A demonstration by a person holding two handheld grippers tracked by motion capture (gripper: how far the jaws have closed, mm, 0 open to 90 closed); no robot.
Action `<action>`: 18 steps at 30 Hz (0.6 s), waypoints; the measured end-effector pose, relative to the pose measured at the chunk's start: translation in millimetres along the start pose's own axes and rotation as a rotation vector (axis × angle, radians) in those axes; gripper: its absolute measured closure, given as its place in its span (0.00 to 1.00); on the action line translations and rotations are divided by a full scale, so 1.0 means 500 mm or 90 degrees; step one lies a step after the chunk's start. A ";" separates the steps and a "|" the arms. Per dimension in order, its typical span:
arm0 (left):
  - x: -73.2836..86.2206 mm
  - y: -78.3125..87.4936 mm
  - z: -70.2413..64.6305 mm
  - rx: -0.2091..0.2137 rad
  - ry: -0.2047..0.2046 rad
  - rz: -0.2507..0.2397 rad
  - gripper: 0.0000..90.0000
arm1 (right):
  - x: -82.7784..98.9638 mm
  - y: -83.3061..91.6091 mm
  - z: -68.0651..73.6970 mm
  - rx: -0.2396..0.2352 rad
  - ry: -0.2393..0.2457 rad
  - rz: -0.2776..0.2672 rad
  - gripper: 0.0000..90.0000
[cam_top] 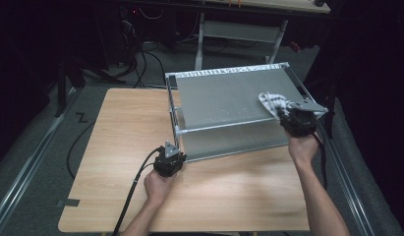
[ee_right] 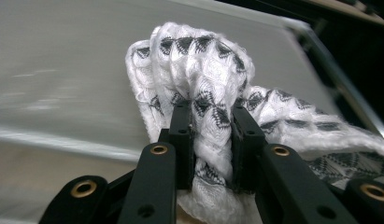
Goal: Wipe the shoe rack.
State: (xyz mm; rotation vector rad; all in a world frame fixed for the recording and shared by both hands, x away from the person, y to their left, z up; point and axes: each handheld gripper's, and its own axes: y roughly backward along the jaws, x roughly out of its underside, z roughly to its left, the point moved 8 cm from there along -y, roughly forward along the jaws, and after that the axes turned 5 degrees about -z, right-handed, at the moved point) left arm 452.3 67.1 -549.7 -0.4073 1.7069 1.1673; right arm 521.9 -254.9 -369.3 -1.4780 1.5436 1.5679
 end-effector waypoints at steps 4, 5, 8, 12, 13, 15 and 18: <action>0.000 0.000 0.000 0.000 -0.001 0.000 0.88 | -0.024 0.007 0.115 -0.078 0.057 -0.018 0.83; 0.000 0.000 0.000 0.000 -0.001 0.000 0.88 | -0.029 0.007 0.137 -0.093 0.066 -0.022 0.83; 0.000 0.000 0.000 0.000 0.000 0.001 0.88 | -0.038 0.009 0.179 -0.118 0.080 -0.027 0.83; 0.000 0.000 0.000 0.000 0.000 0.000 0.88 | -0.057 0.009 0.253 -0.172 0.102 -0.036 0.83; 0.000 0.000 0.000 0.000 0.000 0.000 0.88 | -0.062 0.009 0.272 -0.184 0.110 -0.037 0.83; 0.000 0.000 0.000 0.000 0.000 0.001 0.88 | -0.068 0.008 0.297 -0.204 0.112 -0.040 0.84; 0.000 0.000 0.000 0.001 0.000 0.001 0.88 | -0.075 0.005 0.322 -0.224 0.109 -0.044 0.84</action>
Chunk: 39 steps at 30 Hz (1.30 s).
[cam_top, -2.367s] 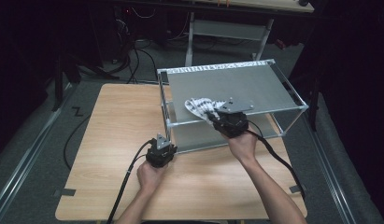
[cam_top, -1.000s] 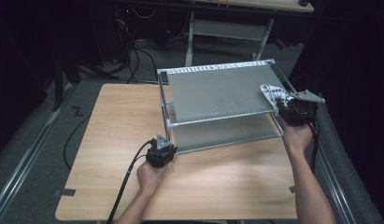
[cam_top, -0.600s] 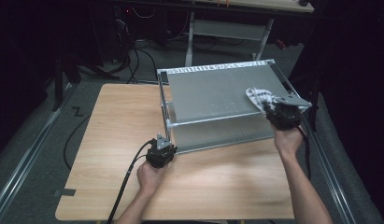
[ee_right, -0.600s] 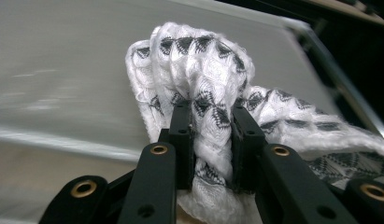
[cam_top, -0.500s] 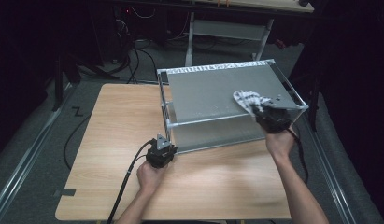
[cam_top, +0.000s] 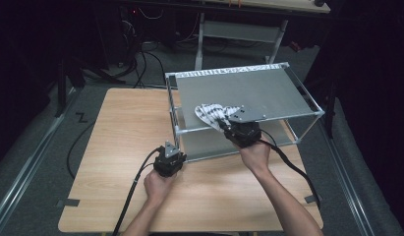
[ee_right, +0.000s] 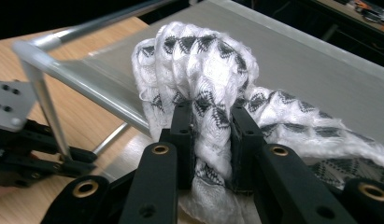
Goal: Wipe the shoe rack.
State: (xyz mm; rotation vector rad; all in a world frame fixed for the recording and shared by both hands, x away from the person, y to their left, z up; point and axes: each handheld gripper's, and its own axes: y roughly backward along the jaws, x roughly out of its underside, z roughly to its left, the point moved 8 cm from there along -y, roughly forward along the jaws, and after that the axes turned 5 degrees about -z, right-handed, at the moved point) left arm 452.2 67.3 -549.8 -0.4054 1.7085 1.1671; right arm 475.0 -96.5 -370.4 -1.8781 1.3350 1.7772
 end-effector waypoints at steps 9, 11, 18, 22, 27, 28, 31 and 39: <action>0.000 0.000 0.000 0.002 0.002 -0.001 0.88 | 0.006 0.007 -0.024 0.008 -0.011 0.006 0.84; 0.000 0.000 0.000 0.000 0.000 0.000 0.88 | 0.023 0.022 -0.068 0.045 -0.021 0.015 0.84; 0.000 0.000 0.000 -0.001 0.001 0.000 0.88 | 0.070 0.062 -0.177 0.134 -0.057 0.034 0.84; 0.000 0.000 0.000 -0.001 0.001 0.000 0.88 | 0.091 0.082 -0.223 0.172 -0.071 0.043 0.84; 0.000 0.000 0.000 -0.002 0.000 0.000 0.88 | 0.120 0.109 -0.288 0.228 -0.099 0.053 0.84; 0.000 0.000 0.000 -0.002 0.000 -0.001 0.88 | 0.125 0.114 -0.299 0.239 -0.107 0.054 0.84; 0.000 0.000 0.000 -0.002 0.000 -0.001 0.88 | 0.140 0.126 -0.327 0.260 -0.129 0.054 0.84; 0.000 0.000 0.001 0.003 0.007 0.000 0.88 | 0.170 0.156 -0.394 0.314 -0.171 0.068 0.84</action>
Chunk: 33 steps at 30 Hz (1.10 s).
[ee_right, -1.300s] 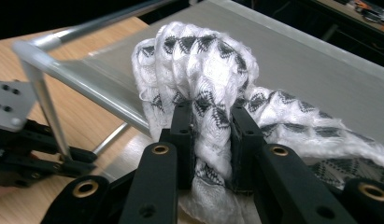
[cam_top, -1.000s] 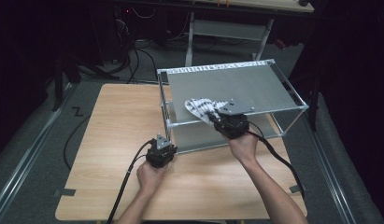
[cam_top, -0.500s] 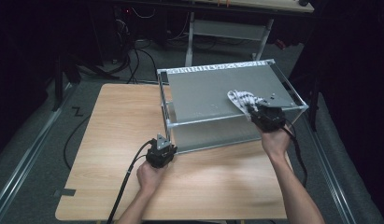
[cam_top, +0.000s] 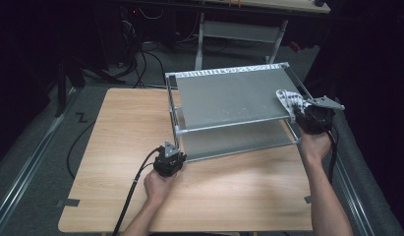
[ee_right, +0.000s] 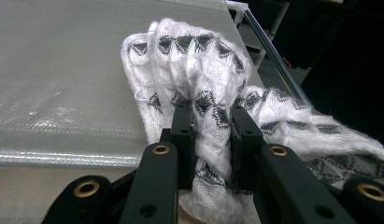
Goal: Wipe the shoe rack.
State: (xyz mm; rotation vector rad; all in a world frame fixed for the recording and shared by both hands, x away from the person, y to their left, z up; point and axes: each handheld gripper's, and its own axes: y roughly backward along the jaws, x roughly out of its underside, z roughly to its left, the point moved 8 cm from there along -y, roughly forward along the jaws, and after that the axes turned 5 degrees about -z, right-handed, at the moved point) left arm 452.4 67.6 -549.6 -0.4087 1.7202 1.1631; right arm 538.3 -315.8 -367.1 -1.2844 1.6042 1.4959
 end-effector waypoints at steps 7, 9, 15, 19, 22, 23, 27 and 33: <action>0.002 0.007 0.006 -0.004 -0.002 0.014 0.88 | -0.011 0.014 0.097 -0.069 0.055 -0.018 0.84; 0.002 0.008 0.006 -0.005 -0.001 0.016 0.88 | -0.016 0.022 0.144 -0.104 0.078 -0.028 0.84; 0.004 0.014 0.008 -0.008 -0.007 0.025 0.88 | -0.030 0.046 0.273 -0.188 0.142 -0.050 0.84; 0.006 0.019 0.011 -0.014 -0.003 0.030 0.88 | -0.044 0.067 0.383 -0.263 0.165 -0.066 0.84; 0.006 0.020 0.011 -0.016 -0.002 0.031 0.88 | -0.052 0.074 0.433 -0.300 0.164 -0.069 0.84; 0.006 0.021 0.012 -0.018 -0.003 0.033 0.88 | -0.052 0.074 0.433 -0.300 0.164 -0.069 0.84; 0.010 0.030 0.024 -0.032 0.004 0.039 0.89 | -0.059 0.077 0.472 -0.318 0.179 -0.073 0.84; 0.020 0.051 0.045 -0.048 0.016 0.040 0.89 | -0.054 0.073 0.436 -0.290 0.183 -0.073 0.84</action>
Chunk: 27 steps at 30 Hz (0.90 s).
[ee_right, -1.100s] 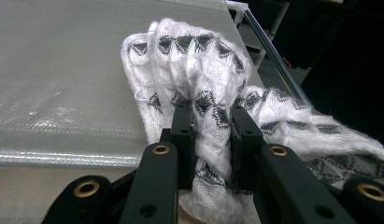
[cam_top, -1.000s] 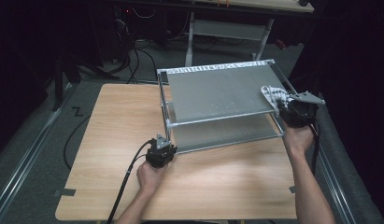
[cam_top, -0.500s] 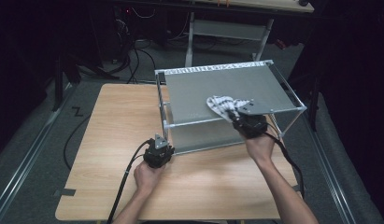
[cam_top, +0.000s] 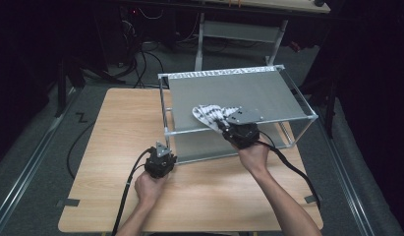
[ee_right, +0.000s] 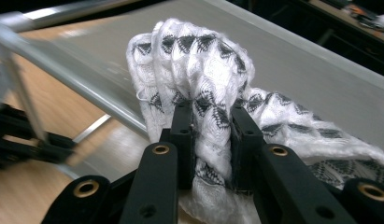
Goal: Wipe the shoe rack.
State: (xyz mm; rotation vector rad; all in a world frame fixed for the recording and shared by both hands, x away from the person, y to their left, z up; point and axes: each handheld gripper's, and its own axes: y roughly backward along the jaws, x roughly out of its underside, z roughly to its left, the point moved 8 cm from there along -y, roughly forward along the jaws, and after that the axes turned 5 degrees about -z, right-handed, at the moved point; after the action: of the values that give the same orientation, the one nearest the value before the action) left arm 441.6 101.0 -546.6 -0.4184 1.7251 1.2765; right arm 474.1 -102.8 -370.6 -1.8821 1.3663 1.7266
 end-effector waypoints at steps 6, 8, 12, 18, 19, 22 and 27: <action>0.008 0.013 0.018 -0.010 0.004 0.002 0.89 | 0.046 0.038 -0.087 0.069 -0.023 0.014 0.84; 0.011 0.018 0.025 -0.016 0.008 0.001 0.89 | 0.058 0.049 -0.113 0.086 -0.031 0.019 0.84; 0.018 0.030 0.047 -0.027 0.021 -0.001 0.89 | 0.078 0.068 -0.152 0.115 -0.040 0.031 0.84; 0.035 0.058 0.092 -0.052 0.048 -0.003 0.89 | 0.092 0.076 -0.184 0.142 -0.054 0.031 0.84; 0.035 0.058 0.092 -0.052 0.048 -0.003 0.89 | 0.092 0.076 -0.184 0.142 -0.054 0.031 0.84; 0.045 0.073 0.110 -0.064 0.059 -0.005 0.89 | 0.095 0.076 -0.195 0.150 -0.058 0.034 0.84; 0.061 0.098 0.142 -0.083 0.072 -0.007 0.89 | 0.098 0.077 -0.207 0.160 -0.063 0.038 0.84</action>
State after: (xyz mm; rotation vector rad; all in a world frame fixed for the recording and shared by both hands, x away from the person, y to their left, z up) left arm 423.6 190.8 -546.5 -0.5850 1.7351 1.3859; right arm 505.6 -219.5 -370.6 -1.6159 1.5341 1.5677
